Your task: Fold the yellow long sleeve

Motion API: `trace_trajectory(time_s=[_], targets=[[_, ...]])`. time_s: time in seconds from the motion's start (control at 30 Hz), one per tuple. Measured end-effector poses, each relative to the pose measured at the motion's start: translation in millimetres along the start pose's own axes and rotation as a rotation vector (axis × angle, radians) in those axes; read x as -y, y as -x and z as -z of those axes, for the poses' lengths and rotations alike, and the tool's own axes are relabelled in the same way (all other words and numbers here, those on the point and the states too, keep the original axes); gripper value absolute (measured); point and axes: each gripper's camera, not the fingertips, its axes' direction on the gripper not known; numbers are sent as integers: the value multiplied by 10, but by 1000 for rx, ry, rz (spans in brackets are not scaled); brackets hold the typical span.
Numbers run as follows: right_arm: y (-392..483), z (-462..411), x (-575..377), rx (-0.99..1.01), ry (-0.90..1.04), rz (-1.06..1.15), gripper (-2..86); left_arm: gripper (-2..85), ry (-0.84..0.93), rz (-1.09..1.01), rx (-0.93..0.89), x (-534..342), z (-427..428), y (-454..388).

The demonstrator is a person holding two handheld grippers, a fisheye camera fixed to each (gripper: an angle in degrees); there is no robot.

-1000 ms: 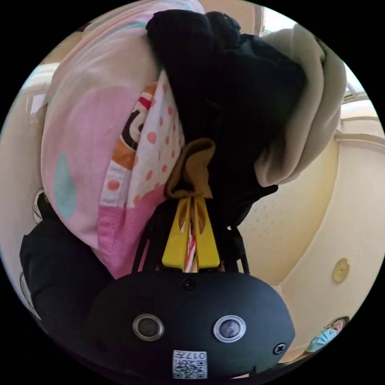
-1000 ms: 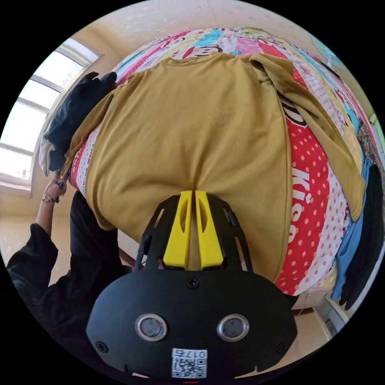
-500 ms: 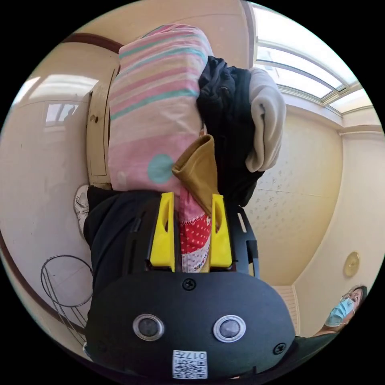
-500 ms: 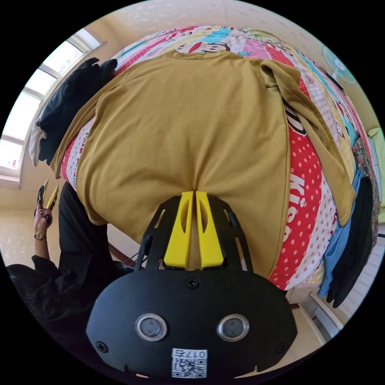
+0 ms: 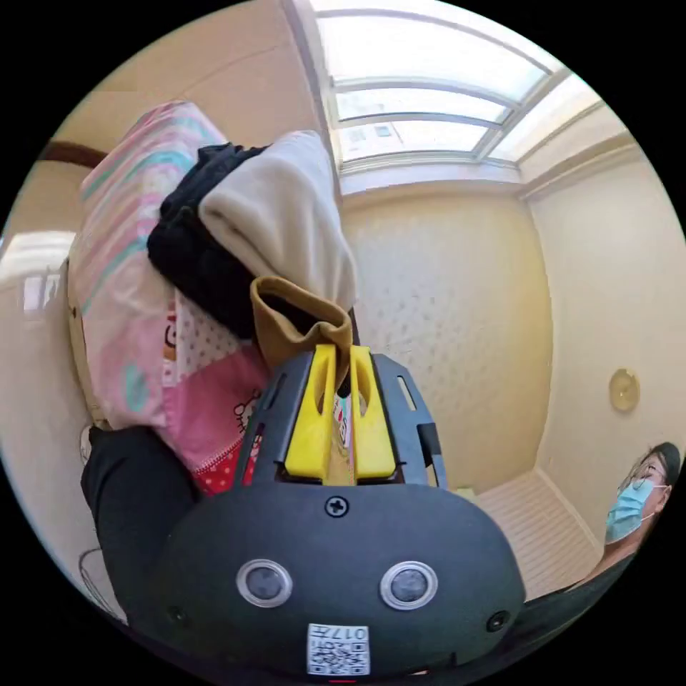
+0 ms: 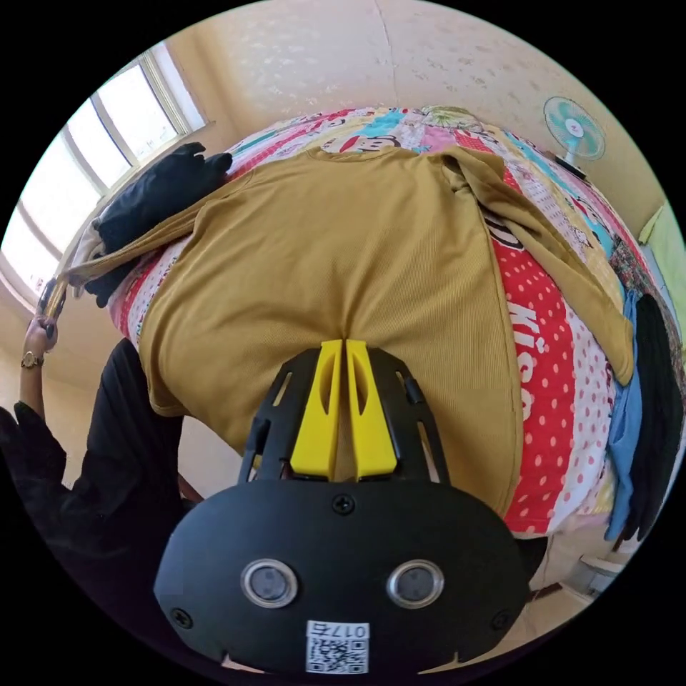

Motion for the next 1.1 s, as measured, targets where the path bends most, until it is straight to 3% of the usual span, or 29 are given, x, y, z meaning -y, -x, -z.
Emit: trace_trajectory(time_s=[0.1,0.27,0.5,0.57,0.67,0.8,0.97,1.1], targets=[[-305,48,-317,181,-163,3,7,48,82,-243,-83,-31,-527,-820],[-623,80,-572,361,-265,11,5,42,431,-534,-241,-752,-2189,-1930],[-792,206,-782,449,-321,25,4,63,890,-677,-370,-2787,-4307,-2081],[-892,244,-800,524,-313,16,4,95,1192,-487,-361,-3548,-4910,-1549],[-926,309,-820,552,-315,22,4,103,1210,-312,-306,-3932,-4754,-927],[-919,388,-831,552,-325,29,4,107,1147,-349,-204,-3738,-3986,-605],[-888,511,-767,560,-322,20,6,121,967,-478,175,-3125,-2629,-379],[-872,601,-616,578,-258,-77,10,138,938,-404,324,-3045,-2083,-35]])
